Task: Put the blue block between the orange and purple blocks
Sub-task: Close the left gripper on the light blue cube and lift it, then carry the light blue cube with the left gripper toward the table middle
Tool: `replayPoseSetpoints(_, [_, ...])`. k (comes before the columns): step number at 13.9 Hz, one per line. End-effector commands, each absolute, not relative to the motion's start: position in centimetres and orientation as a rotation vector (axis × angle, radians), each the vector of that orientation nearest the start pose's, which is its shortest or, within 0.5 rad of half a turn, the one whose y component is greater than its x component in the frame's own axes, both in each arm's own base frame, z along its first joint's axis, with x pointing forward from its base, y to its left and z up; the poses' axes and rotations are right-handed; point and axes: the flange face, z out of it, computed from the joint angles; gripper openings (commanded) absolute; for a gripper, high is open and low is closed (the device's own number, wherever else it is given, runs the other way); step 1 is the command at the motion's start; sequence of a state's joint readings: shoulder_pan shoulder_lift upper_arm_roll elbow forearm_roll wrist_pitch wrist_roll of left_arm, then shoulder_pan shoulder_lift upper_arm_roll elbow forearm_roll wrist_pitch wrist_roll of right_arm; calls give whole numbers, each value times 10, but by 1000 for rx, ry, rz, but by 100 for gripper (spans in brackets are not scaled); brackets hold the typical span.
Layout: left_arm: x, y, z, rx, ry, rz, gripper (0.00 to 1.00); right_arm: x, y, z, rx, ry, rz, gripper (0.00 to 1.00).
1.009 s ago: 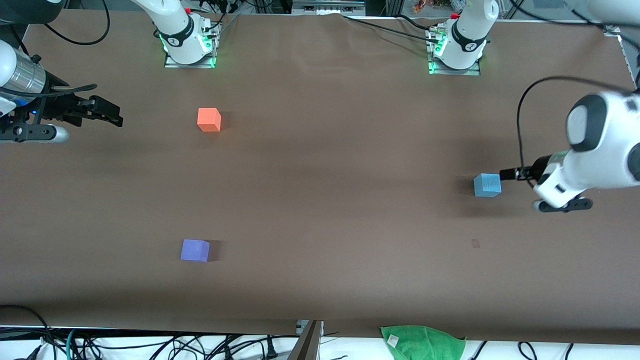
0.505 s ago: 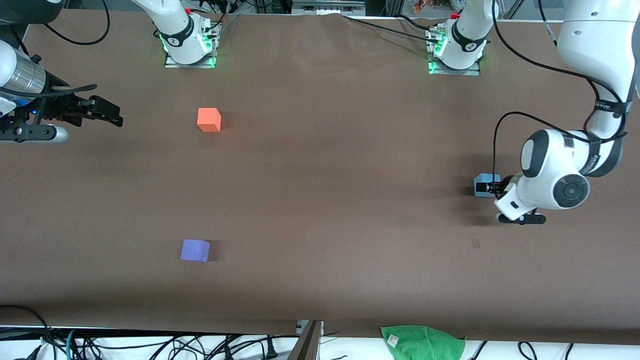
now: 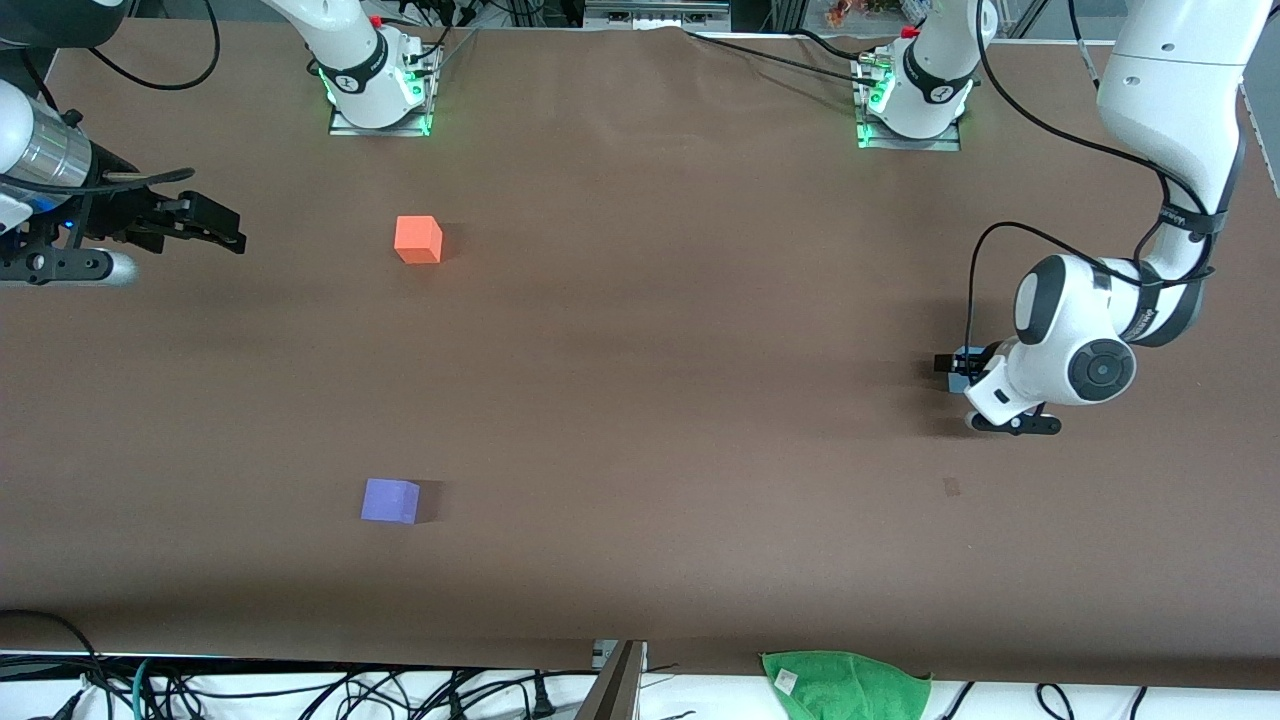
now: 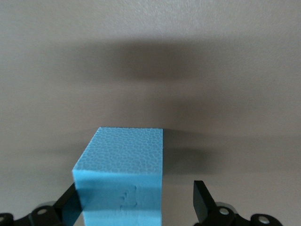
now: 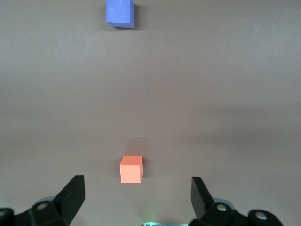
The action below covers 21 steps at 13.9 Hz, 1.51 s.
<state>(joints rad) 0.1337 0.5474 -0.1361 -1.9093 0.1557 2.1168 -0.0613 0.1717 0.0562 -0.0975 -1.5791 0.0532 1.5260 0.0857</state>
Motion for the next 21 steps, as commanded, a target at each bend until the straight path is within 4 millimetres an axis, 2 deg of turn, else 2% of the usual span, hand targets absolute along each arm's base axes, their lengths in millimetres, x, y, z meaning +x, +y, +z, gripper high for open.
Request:
replayPoseSetpoints(1, [585, 7, 178, -3034, 102, 503, 97, 562, 47, 591, -3080, 19, 174, 100])
replayPoseSetpoints(2, [585, 7, 178, -3034, 102, 506, 57, 561, 47, 592, -3079, 19, 172, 100])
replayPoseSetpoints(3, [585, 6, 180, -3034, 103, 505, 23, 561, 47, 592, -3079, 19, 172, 100])
replayPoseSetpoints(5, [586, 7, 188, -3029, 101, 510, 0, 562, 47, 591, -3080, 19, 174, 100])
replayPoseSetpoints(7, [587, 2, 212, -3018, 106, 535, 0, 561, 47, 592, -3080, 21, 172, 100])
replayPoseSetpoints(8, [588, -10, 231, -3015, 135, 535, 0, 561, 47, 592, -3080, 21, 172, 100])
replayPoseSetpoints(9, [588, -30, 249, -3010, 180, 557, 0, 561, 47, 592, -3079, 19, 172, 100])
replayPoseSetpoints(11, [586, -76, 272, -3014, 250, 609, 0, 561, 47, 592, -3079, 19, 172, 100])
replayPoseSetpoints(13, [592, -119, 295, -3042, 229, 555, 0, 562, 47, 591, -3080, 19, 172, 100])
replayPoseSetpoints(16, [592, -210, 318, -3135, 195, 511, 0, 562, 47, 592, -3079, 19, 170, 100])
replayPoseSetpoints(18, [588, -287, 324, -3170, 281, 493, 0, 562, 47, 591, -3080, 19, 170, 100])
replayPoseSetpoints(19, [583, -321, 314, -3184, 289, 519, 0, 562, 47, 591, -3080, 19, 172, 100])
replayPoseSetpoints(21, [567, -384, 291, -3181, 182, 565, 0, 562, 47, 592, -3079, 19, 170, 100])
